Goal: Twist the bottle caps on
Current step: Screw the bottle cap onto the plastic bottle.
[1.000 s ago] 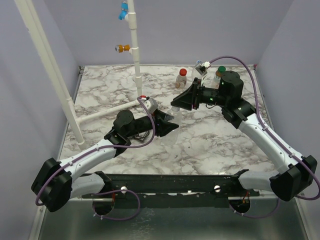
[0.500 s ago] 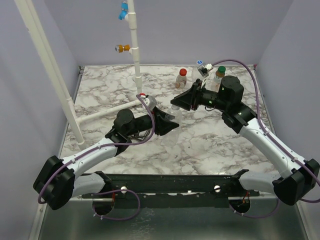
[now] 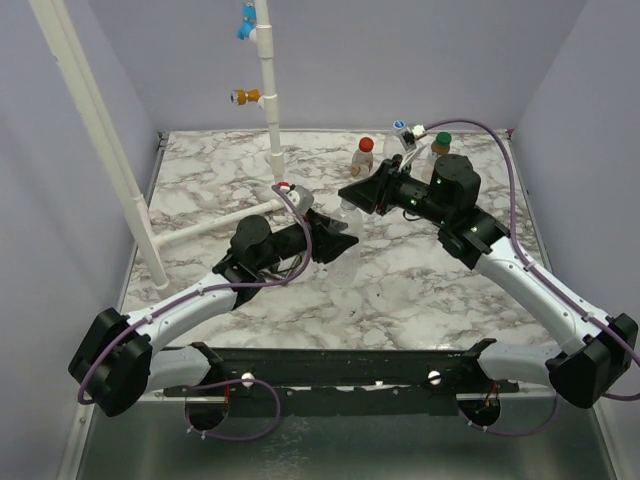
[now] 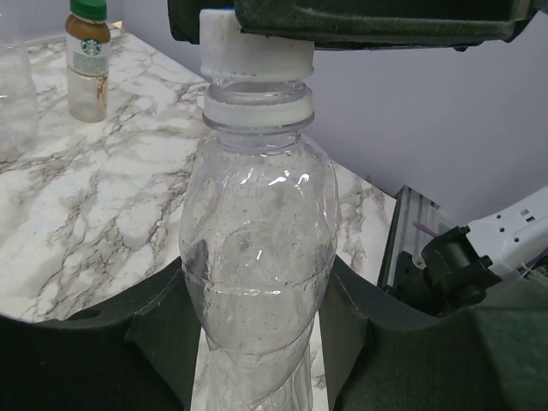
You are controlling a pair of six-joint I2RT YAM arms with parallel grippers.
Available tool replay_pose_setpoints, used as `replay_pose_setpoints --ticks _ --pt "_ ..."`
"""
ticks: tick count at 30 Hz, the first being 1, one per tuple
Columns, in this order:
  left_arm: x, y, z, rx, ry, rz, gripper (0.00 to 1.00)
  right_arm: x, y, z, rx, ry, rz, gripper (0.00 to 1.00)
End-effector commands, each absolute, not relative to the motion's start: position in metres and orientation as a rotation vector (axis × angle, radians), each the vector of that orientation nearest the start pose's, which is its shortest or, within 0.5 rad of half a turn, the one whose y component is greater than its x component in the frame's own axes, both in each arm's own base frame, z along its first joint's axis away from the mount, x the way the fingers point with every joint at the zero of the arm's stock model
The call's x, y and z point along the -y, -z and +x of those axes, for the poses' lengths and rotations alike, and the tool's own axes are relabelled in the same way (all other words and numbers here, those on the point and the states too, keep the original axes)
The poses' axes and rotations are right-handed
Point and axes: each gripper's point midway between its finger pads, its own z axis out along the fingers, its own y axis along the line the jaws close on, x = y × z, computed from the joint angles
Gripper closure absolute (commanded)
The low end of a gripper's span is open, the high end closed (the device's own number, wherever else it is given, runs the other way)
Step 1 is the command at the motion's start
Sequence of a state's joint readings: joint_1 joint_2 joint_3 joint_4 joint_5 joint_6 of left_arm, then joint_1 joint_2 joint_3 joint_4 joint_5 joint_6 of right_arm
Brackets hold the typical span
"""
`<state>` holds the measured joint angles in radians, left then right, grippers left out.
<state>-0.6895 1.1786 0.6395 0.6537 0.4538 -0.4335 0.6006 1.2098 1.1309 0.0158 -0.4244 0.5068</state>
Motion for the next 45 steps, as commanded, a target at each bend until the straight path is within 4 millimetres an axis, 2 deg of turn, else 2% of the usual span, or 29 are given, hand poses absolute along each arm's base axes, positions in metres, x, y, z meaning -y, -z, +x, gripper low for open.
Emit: replay_pose_setpoints --ticks 1,12,17,21,26,38,45 --pt "0.300 -0.310 0.284 -1.398 1.040 0.430 1.00 -0.303 -0.314 0.271 -1.909 -1.103 -0.384 0.78" --pt "0.276 -0.305 0.333 -1.476 0.654 0.278 1.00 -0.305 -0.291 0.290 -2.070 -0.924 -0.192 0.81" --pt "0.275 -0.303 0.346 -1.508 0.488 0.257 1.00 -0.308 -0.277 0.298 -2.134 -0.813 -0.133 0.82" --pt "0.274 -0.301 0.355 -1.537 0.424 0.225 1.00 -0.307 -0.273 0.304 -2.161 -0.709 -0.078 0.83" --pt "0.278 -0.298 0.360 -1.565 0.403 0.217 1.00 -0.306 -0.268 0.310 -2.177 -0.573 -0.009 0.84" --pt "0.276 -0.281 0.364 -1.601 0.337 0.229 1.00 -0.313 -0.268 0.319 -2.219 -0.498 0.073 0.83" --pt "0.277 -0.271 0.362 -1.620 0.345 0.245 1.00 -0.311 -0.281 0.319 -2.189 -0.521 0.104 0.74"
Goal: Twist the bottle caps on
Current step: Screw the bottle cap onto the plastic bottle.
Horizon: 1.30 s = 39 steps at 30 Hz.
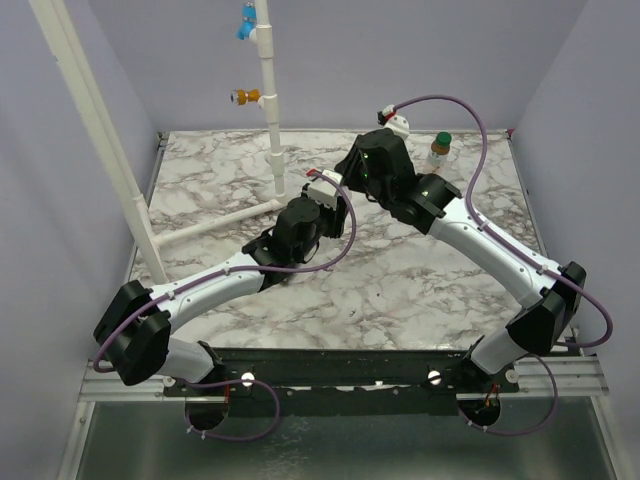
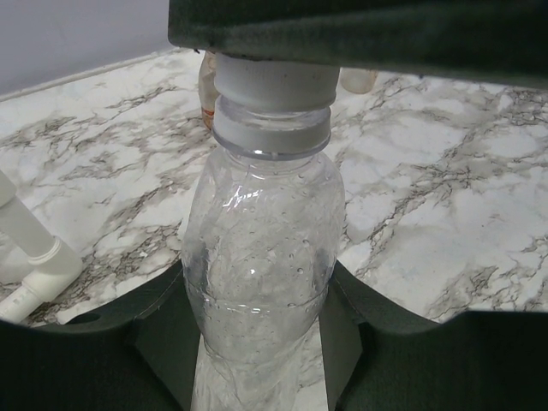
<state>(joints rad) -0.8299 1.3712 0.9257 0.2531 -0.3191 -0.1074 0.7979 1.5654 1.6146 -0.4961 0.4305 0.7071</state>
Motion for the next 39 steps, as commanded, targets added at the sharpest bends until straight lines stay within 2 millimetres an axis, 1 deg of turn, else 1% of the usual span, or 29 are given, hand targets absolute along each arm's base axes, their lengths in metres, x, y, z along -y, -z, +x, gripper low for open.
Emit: replay_pose_setpoints --ticks 1,4,7,9,14,19,21,24,28,31,34,37,39 --pt "0.277 -0.270 0.361 -1.622 0.347 0.248 1.00 -0.310 -0.284 0.319 -2.182 -0.523 0.111 0.72" --pt "0.276 -0.263 0.358 -1.634 0.350 0.259 1.00 -0.308 -0.298 0.317 -2.147 -0.554 0.117 0.67" --pt "0.274 -0.254 0.353 -1.652 0.352 0.264 1.00 -0.304 -0.313 0.314 -2.113 -0.581 0.120 0.66" --pt "0.272 -0.248 0.350 -1.663 0.355 0.268 1.00 -0.302 -0.321 0.313 -2.097 -0.593 0.120 0.62" --pt "0.268 -0.241 0.344 -1.676 0.364 0.277 1.00 -0.300 -0.330 0.308 -2.077 -0.623 0.116 0.55" --pt "0.268 -0.240 0.340 -1.673 0.376 0.295 1.00 -0.297 -0.336 0.305 -2.064 -0.638 0.119 0.48" --pt "0.267 -0.239 0.338 -1.674 0.381 0.302 1.00 -0.294 -0.341 0.302 -2.050 -0.649 0.119 0.44" --pt "0.268 -0.237 0.335 -1.675 0.397 0.314 1.00 -0.290 -0.351 0.299 -2.018 -0.670 0.117 0.40" --pt "0.271 -0.238 0.328 -1.666 0.435 0.344 1.00 -0.286 -0.358 0.294 -1.991 -0.683 0.072 0.33" --pt "0.278 -0.241 0.317 -1.645 0.509 0.407 1.00 -0.285 -0.359 0.288 -1.957 -0.704 -0.003 0.25" --pt "0.287 -0.244 0.299 -1.618 0.635 0.497 1.00 -0.284 -0.363 0.282 -1.906 -0.722 -0.101 0.20" --pt "0.293 -0.243 0.283 -1.601 0.761 0.547 1.00 -0.272 -0.372 0.286 -1.862 -0.740 -0.149 0.15" --pt "0.296 -0.244 0.273 -1.588 0.837 0.570 1.00 -0.264 -0.379 0.291 -1.826 -0.819 -0.191 0.13"
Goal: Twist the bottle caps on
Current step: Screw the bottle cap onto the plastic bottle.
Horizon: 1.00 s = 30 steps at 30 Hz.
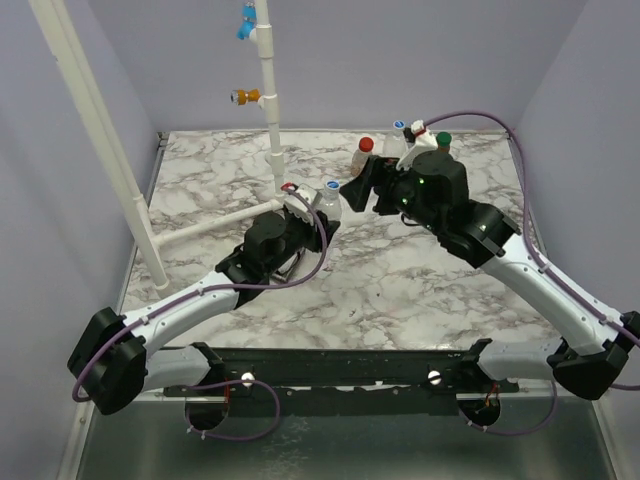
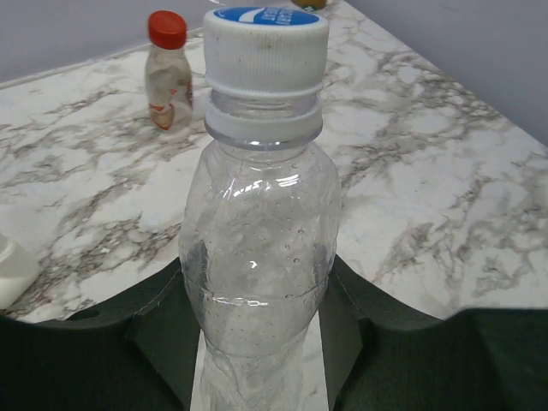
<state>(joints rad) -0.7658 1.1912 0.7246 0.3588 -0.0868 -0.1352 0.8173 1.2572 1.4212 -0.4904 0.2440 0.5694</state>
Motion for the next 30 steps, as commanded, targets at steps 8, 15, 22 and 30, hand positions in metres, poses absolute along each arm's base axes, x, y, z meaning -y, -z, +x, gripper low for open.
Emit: replay_pose_setpoints --ticks 8,15,22,30 --pt "0.308 -0.261 0.236 -1.518 1.104 0.679 1.00 -0.255 -0.384 0.273 -1.664 -1.282 -0.541 0.06" --pt "0.313 -0.283 0.209 -1.452 1.339 0.739 1.00 -0.270 -0.380 0.249 -1.564 -1.484 -0.682 0.04" --pt "0.316 -0.295 0.199 -1.412 1.440 0.766 1.00 -0.296 -0.373 0.250 -1.573 -1.457 -0.681 0.06" --pt "0.318 -0.297 0.197 -1.412 1.470 0.782 1.00 -0.303 -0.376 0.250 -1.552 -1.457 -0.676 0.19"
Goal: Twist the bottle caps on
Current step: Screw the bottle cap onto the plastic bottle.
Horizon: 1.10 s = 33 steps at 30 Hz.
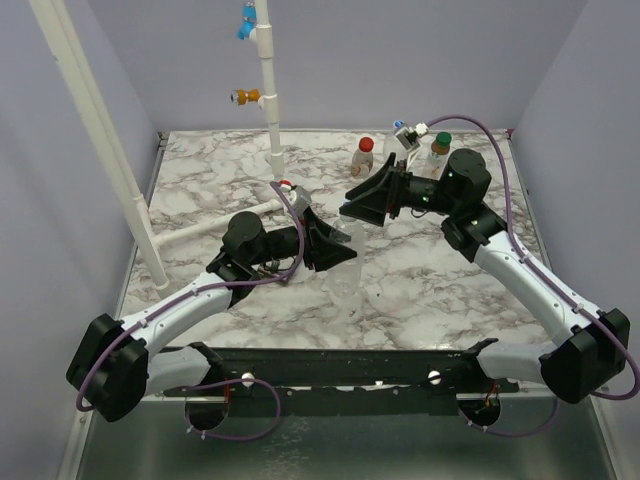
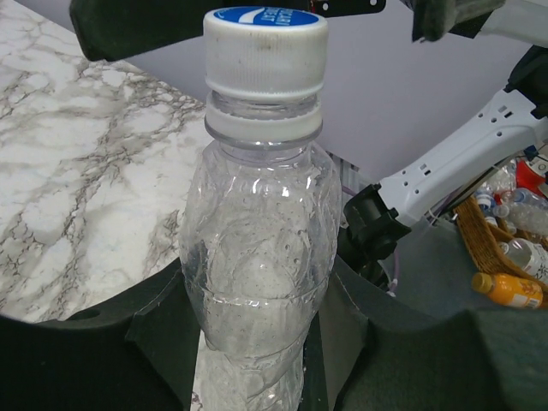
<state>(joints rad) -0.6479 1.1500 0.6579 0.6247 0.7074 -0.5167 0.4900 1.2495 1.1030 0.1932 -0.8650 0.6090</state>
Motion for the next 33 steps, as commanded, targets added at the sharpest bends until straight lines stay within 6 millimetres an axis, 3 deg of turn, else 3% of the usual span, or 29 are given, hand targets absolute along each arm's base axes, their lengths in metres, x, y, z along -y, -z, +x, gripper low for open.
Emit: replay_pose_setpoints --ticks 1,8,22,26,33 --pt "0.319 -0.297 0.196 -1.413 1.473 0.784 1.00 -0.305 -0.376 0.249 -1.551 -1.458 -0.680 0.20" --pt "0.317 -0.300 0.196 -1.410 1.501 0.776 1.00 -0.311 -0.373 0.244 -1.565 -1.441 -0.699 0.28" --pt "0.316 -0.297 0.201 -1.435 1.523 0.751 1.00 -0.308 -0.375 0.245 -1.589 -1.397 -0.661 0.58" --pt "0.316 -0.299 0.216 -1.450 1.485 0.685 1.00 -0.307 -0.371 0.248 -1.616 -1.343 -0.627 0.68" --pt "0.307 -0.282 0.273 -1.594 1.188 0.516 1.00 -0.308 -0.342 0.274 -1.780 -1.071 -0.448 0.81"
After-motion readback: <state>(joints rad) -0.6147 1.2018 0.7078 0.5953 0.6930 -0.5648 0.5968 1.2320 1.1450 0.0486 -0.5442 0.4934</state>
